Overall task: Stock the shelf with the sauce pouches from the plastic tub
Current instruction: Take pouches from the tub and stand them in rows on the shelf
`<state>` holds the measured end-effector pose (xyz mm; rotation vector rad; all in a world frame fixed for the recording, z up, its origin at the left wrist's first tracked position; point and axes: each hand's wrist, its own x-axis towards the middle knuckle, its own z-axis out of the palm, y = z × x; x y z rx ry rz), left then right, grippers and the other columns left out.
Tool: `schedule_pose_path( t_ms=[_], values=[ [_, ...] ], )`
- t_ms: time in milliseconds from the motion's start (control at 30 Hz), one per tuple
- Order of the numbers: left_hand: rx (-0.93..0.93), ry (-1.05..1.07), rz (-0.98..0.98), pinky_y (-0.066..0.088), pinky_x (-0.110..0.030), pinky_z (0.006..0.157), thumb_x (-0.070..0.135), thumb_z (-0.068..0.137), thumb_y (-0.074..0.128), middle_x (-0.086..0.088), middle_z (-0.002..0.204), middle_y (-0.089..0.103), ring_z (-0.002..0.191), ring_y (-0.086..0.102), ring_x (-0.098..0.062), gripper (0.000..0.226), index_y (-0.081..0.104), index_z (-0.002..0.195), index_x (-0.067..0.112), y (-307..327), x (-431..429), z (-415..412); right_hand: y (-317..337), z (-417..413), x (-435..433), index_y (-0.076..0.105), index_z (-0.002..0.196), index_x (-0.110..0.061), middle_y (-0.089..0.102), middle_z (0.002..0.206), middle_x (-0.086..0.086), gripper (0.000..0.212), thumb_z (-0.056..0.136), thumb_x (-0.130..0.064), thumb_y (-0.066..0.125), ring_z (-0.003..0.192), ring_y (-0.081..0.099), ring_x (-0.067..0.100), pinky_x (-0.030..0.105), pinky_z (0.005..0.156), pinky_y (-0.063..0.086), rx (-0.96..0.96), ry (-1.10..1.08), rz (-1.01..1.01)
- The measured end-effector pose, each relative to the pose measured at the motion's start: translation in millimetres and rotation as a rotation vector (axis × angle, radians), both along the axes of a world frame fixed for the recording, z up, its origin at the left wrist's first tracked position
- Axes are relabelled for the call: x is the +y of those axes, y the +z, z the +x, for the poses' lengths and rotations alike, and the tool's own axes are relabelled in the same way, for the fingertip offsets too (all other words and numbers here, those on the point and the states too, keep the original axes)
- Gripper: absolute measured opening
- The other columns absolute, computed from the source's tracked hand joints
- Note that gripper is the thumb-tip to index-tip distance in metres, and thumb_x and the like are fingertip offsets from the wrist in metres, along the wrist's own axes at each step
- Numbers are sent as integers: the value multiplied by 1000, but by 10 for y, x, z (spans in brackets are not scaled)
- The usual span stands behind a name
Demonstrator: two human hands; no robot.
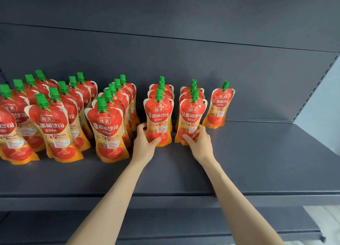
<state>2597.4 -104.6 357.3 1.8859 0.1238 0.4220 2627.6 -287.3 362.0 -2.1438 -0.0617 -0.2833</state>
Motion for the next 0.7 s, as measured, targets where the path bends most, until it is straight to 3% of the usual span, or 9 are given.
schedule_pose_path(
  t_ms=[167,700],
  values=[
    [20,41,111,41,-39,100,21,87,65,-9,137,46,126,46,-25,60,34,138,15,-4,-21,16,-86,8,18,31,142,-10,47,135,9,61,92,-33,58,124,39,27,41,99,39,-76,-64,-181],
    [-1,99,114,42,-44,102,19,85,68,-11,135,50,126,47,-27,59,38,135,13,57,-37,7,-84,48,41,22,146,-17,48,138,5,68,93,-47,51,125,44,27,43,95,45,-20,-112,-270]
  ],
)
